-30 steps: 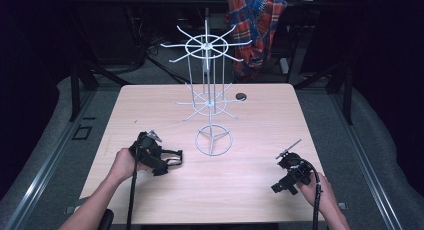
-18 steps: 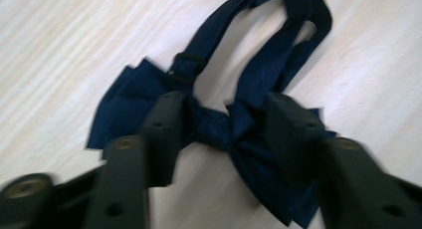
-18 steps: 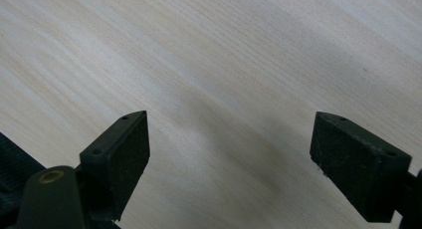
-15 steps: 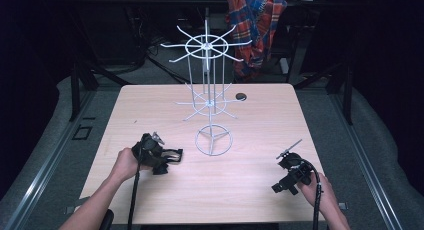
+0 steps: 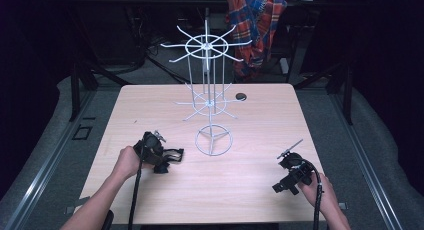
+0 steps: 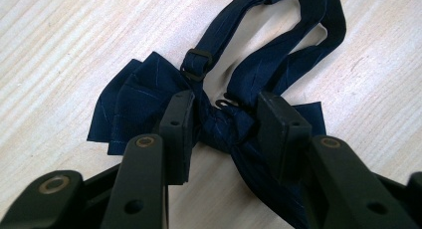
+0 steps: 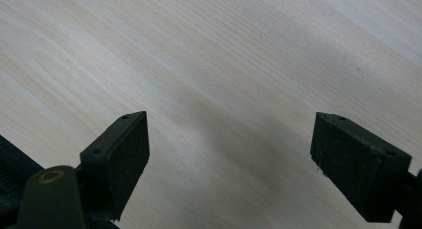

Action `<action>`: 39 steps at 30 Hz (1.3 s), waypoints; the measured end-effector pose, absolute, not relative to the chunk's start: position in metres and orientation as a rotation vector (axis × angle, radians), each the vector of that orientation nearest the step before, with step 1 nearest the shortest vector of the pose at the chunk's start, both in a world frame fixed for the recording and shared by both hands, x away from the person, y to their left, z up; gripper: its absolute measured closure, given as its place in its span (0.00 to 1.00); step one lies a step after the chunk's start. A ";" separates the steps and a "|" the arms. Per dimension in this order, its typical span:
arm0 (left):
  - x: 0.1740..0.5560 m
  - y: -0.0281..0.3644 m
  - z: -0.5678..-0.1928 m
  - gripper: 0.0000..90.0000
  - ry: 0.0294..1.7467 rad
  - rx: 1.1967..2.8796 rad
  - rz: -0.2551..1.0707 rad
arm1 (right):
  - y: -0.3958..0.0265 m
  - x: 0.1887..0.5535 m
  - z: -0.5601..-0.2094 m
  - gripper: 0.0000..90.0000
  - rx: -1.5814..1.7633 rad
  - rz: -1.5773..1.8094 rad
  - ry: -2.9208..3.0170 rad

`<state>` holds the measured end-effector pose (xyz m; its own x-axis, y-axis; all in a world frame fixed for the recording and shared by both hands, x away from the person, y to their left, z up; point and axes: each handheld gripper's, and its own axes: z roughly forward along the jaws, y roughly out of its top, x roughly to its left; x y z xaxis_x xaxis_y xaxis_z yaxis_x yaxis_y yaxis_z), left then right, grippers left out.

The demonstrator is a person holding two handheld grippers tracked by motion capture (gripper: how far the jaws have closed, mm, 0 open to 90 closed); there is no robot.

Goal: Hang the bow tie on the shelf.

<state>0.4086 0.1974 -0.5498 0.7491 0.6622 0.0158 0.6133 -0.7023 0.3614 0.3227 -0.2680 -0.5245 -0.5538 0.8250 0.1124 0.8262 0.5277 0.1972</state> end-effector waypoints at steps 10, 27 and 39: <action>0.409 0.203 -0.550 0.77 0.989 2.573 0.199 | -0.269 0.322 -0.523 0.17 -1.486 -0.370 -2.731; 0.408 0.220 -0.532 0.77 0.998 2.406 0.133 | -0.271 0.322 -0.525 0.17 -1.496 -0.368 -2.715; 0.404 0.231 -0.520 0.77 1.023 2.304 0.139 | -0.271 0.322 -0.525 0.17 -1.498 -0.378 -2.704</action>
<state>0.4044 0.2305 -0.5196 0.6965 0.7032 -0.1428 0.6394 -0.5179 0.5683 0.3222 -0.2706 -0.5250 -0.5368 0.8320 0.1401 0.8385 0.5077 0.1979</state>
